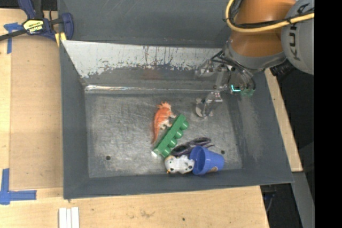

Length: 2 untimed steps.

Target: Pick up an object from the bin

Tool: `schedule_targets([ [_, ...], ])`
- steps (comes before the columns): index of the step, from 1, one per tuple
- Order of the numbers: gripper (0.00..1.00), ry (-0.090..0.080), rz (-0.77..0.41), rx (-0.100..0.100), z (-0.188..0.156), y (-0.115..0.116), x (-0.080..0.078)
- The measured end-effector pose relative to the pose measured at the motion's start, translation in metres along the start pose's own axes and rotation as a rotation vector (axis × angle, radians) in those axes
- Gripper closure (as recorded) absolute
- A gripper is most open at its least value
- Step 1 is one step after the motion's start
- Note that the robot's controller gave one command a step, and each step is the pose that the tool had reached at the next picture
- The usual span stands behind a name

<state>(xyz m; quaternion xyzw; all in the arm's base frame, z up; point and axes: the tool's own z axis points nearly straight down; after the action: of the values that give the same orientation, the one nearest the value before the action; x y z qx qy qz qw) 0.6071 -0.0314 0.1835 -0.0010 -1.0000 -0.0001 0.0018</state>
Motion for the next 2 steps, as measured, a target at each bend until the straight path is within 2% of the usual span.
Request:
schedule_targets([
  [1,0.00,-0.008,-0.001,0.001,-0.004,0.000,-0.002],
  [2,0.00,-0.009,-0.122,0.002,0.022,0.032,-0.001],
])
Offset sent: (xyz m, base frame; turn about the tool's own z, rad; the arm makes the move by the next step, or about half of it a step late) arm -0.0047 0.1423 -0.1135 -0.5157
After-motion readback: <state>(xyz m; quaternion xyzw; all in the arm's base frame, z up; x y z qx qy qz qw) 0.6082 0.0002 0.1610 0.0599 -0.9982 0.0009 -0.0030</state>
